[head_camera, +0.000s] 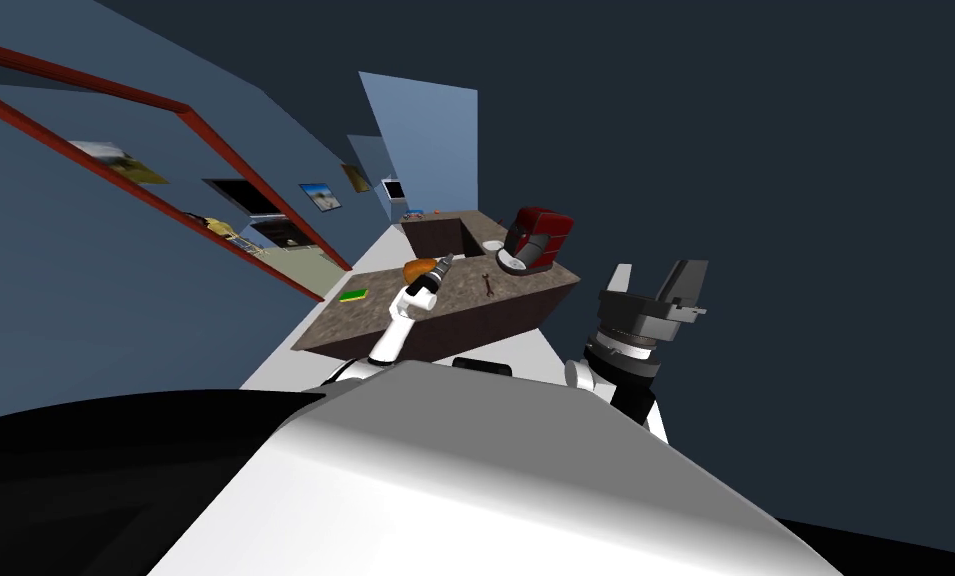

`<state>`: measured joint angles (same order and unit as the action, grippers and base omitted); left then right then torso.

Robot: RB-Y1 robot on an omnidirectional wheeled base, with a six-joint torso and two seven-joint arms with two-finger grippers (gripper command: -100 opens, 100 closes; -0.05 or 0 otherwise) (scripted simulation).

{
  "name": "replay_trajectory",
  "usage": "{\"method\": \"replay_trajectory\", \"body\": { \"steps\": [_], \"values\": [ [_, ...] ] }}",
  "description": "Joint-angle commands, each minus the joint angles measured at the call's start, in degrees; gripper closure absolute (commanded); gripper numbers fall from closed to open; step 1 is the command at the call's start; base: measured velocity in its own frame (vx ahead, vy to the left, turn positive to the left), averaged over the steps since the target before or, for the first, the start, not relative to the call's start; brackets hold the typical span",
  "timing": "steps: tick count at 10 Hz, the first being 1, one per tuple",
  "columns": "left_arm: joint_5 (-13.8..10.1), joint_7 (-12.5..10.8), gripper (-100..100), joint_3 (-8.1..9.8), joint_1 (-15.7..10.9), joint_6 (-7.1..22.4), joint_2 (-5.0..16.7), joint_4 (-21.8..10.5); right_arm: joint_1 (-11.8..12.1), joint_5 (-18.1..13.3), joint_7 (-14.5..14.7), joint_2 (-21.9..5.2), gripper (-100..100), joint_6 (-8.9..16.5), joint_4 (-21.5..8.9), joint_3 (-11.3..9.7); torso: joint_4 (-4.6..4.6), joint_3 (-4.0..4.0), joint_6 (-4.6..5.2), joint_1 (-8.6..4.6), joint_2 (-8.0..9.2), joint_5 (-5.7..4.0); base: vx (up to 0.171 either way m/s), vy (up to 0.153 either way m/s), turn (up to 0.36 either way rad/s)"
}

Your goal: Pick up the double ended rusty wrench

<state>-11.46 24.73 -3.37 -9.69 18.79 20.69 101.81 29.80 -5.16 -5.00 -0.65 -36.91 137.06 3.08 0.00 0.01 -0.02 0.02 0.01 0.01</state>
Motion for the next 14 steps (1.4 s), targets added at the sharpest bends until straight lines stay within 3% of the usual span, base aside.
{"method": "replay_trajectory", "body": {
  "steps": [1,2,3,4,5,6,8,11,12,13,14],
  "values": [
    [-0.21,0.18,-100,0.05,-0.49,1.85,0.16,-0.22,0.00,0.00,0.00,0.00,0,0.00,0.00,0.00,0.00,0.00,0.00,0.00,0.00,0.00,-0.007,0.006,0.010],
    [-1.39,1.59,-100,-0.06,-3.29,4.03,0.77,-3.14,0.00,0.00,0.00,0.00,0,0.00,0.00,0.00,0.00,0.00,-0.01,-0.01,0.00,0.00,-0.008,0.004,-0.091],
    [-1.39,1.59,-100,-0.06,-3.48,5.67,0.77,-3.39,0.00,0.00,0.00,0.00,0,0.00,0.00,0.00,0.00,-0.01,0.03,-0.02,-0.02,-0.01,-0.008,0.007,-0.064],
    [-2.53,3.03,-100,-0.17,-6.13,7.52,1.32,-5.75,0.00,0.00,0.00,0.00,0,0.00,0.00,0.00,0.00,-0.01,0.00,-0.01,-0.01,0.00,-0.009,0.006,-0.088],
    [-2.53,3.03,-100,-0.17,-6.46,9.23,1.32,-6.66,0.00,0.00,0.00,0.00,0,0.00,0.00,0.00,0.00,-0.01,0.02,-0.02,-0.02,0.00,-0.006,0.006,-0.056],
    [-3.63,4.49,-100,-0.28,-8.57,10.81,1.80,-8.53,0.00,0.00,0.00,0.00,0,0.00,0.00,0.00,-0.01,-0.01,-0.01,-0.01,-0.01,0.00,-0.004,0.002,-0.094],
    [-3.63,4.49,-100,-0.28,-9.42,13.22,1.80,-10.01,0.00,0.00,0.00,0.00,0,0.00,0.00,0.00,-0.01,-0.02,-0.01,-0.03,-0.03,0.00,-0.001,0.001,-0.030],
    [-5.65,7.50,-100,-0.51,-14.34,18.84,2.54,-14.83,0.00,0.00,0.00,0.00,0,0.00,0.00,0.00,-0.02,-0.03,-0.01,-0.05,-0.05,-0.01,0.004,-0.005,-0.096],
    [-5.65,7.50,-100,-0.51,-15.20,20.31,2.54,-16.91,0.00,0.00,0.00,0.00,0,0.00,0.00,0.00,-0.02,-0.04,0.02,-0.08,-0.07,-0.02,0.009,-0.005,-0.067],
    [-5.65,7.50,-100,-0.51,-15.20,20.57,2.54,-16.91,0.00,0.00,0.00,0.00,0,0.00,0.00,0.00,-0.02,-0.04,-0.02,-0.06,-0.07,-0.01,0.005,-0.002,0.012],
    [-6.56,9.03,-100,-0.63,-17.96,22.85,2.82,-19.64,0.01,0.00,0.00,0.00,0,0.00,0.00,0.00,-0.02,-0.03,-0.03,-0.04,-0.06,-0.01,0.010,-0.007,-0.127]
  ]
}}
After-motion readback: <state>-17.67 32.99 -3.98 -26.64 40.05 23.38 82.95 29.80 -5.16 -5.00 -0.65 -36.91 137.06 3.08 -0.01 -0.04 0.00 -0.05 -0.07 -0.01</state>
